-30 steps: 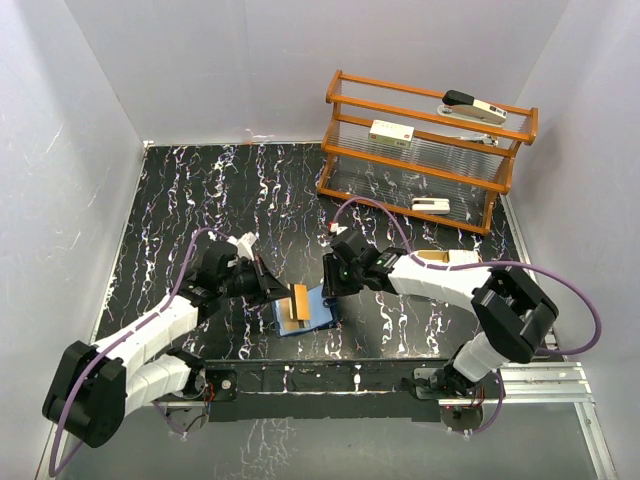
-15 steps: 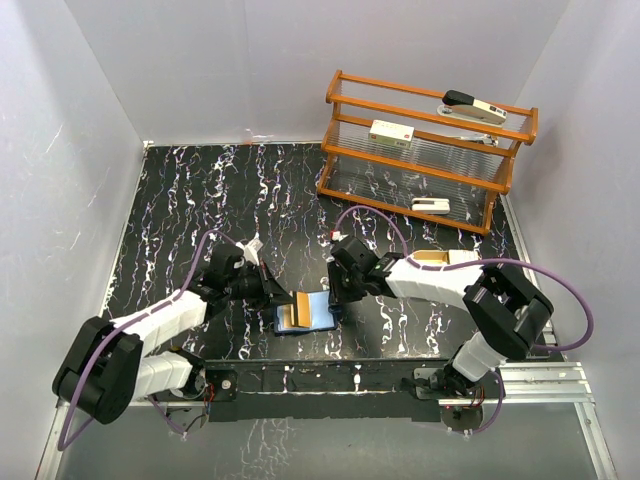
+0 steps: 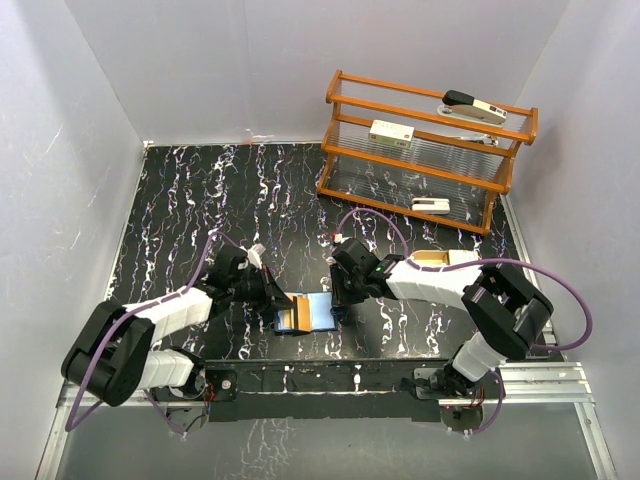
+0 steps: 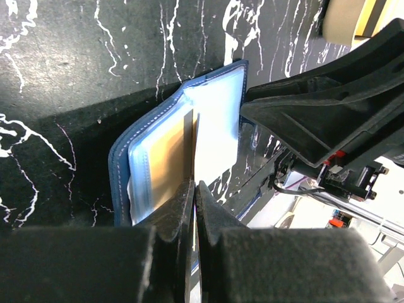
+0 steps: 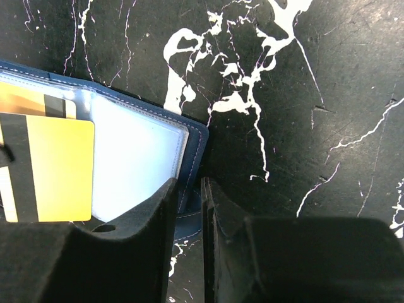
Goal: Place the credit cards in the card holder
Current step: Insert the credit card into the card holder.
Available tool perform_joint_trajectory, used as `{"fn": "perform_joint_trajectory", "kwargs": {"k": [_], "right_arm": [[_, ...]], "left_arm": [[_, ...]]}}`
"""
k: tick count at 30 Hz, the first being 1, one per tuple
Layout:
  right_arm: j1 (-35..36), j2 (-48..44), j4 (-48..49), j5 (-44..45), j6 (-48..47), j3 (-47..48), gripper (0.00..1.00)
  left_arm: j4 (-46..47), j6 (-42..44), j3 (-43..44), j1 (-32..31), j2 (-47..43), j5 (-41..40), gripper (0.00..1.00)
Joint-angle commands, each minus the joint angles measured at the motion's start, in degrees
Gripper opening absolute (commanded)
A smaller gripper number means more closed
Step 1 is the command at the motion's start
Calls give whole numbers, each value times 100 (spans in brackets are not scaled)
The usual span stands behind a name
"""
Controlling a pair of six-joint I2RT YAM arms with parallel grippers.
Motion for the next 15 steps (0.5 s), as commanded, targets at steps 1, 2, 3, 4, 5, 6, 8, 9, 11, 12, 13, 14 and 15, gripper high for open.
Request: {"fn": "perform_joint_trajectory", "kwargs": {"k": [1, 2, 3, 4, 5, 6, 8, 9, 11, 12, 13, 14, 15], "right_arm": [[40, 60, 281, 95, -47, -46, 19], [40, 57, 294, 100, -45, -57, 19], [40, 57, 305, 105, -44, -74, 19], [40, 62, 320, 96, -36, -77, 19], [40, 80, 325, 85, -35, -78, 19], [40, 84, 326, 80, -35, -79, 19], [35, 115, 335, 83, -36, -78, 19], [38, 118, 342, 82, -36, -78, 19], [39, 143, 365, 81, -44, -93, 19], [35, 161, 369, 82, -44, -95, 19], [39, 169, 370, 74, -49, -95, 18], [39, 186, 370, 75, -45, -95, 18], [35, 190, 377, 76, -49, -103, 18]], "left_arm": [[239, 102, -66, 39, 147, 183, 0], [268, 108, -66, 40, 190, 188, 0], [283, 117, -61, 40, 242, 205, 0], [296, 130, -46, 40, 289, 215, 0], [314, 143, -34, 40, 338, 222, 0], [334, 148, -32, 35, 381, 236, 0], [368, 160, -16, 46, 448, 231, 0], [365, 177, -1, 36, 470, 225, 0], [317, 237, 32, 41, 506, 156, 0], [259, 270, 57, 40, 519, 112, 0], [199, 332, 74, 38, 527, 41, 0], [144, 359, 94, 39, 522, -13, 0], [107, 374, 113, 40, 521, -64, 0]]}}
